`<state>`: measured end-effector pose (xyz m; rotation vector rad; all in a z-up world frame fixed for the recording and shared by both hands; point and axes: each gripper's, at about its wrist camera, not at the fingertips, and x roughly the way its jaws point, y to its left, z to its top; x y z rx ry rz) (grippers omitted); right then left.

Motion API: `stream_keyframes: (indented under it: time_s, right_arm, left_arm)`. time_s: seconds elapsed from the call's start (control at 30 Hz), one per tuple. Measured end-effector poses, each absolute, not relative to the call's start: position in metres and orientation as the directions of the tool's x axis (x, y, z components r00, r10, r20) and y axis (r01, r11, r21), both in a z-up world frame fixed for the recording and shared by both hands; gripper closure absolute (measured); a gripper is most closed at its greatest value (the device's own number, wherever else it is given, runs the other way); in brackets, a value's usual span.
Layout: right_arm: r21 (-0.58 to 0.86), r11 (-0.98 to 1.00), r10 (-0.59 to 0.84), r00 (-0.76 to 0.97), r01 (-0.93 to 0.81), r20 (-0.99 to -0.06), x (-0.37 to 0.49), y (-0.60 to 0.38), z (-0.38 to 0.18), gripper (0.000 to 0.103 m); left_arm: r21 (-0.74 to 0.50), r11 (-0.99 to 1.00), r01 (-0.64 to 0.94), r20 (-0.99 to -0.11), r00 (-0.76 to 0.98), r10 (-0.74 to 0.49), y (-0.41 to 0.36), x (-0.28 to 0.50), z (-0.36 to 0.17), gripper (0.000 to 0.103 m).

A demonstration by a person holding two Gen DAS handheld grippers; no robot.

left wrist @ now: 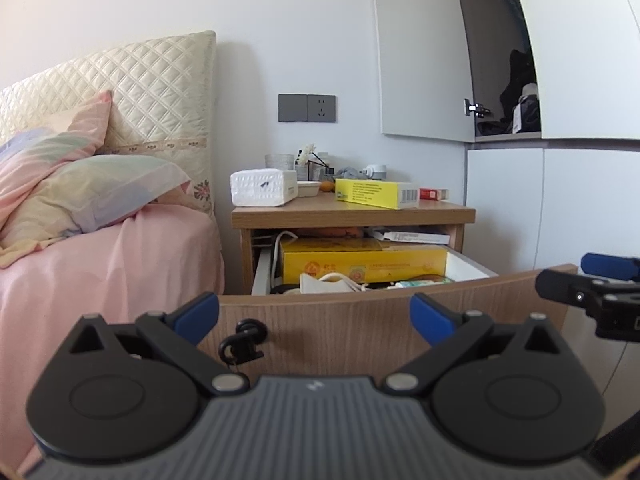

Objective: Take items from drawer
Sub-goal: 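Bring the left tool against the open top drawer front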

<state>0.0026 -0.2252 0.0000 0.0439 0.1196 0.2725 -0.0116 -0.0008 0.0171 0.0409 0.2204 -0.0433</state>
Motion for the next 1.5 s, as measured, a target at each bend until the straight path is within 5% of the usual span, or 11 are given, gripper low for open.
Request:
stream_keyframes:
  time_s: [0.37, 0.43, 0.7, 1.07, 1.5]
  right_arm:
    - [0.045, 0.966, 0.260, 0.956, -0.256, -0.138, 0.018, -0.227, -0.024, 0.017]
    - [0.050, 0.967, 0.254, 0.956, -0.249, -0.146, 0.022, -0.227, -0.028, 0.027]
    - [0.068, 0.965, 0.263, 0.952, -0.255, -0.155, 0.035, -0.220, -0.040, 0.037]
    - [0.039, 0.968, 0.250, 0.958, -0.246, -0.142, 0.039, -0.214, -0.055, 0.037]
    - [0.051, 0.963, 0.267, 0.958, -0.263, -0.104, 0.040, -0.216, -0.060, 0.036]
  left_arm:
    - [0.069, 0.998, 0.011, -0.235, 0.972, 0.006, 0.002, 0.003, -0.001, 0.001]
    - [0.072, 0.997, -0.001, -0.234, 0.972, 0.018, 0.004, 0.005, -0.004, 0.001]
    - [0.089, 0.996, -0.009, -0.246, 0.969, 0.030, 0.004, 0.018, -0.020, 0.002]
    - [0.097, 0.995, -0.037, -0.263, 0.963, 0.062, 0.006, 0.034, -0.038, 0.010]
    - [0.112, 0.993, -0.043, -0.240, 0.968, 0.069, 0.002, 0.039, -0.042, 0.000]
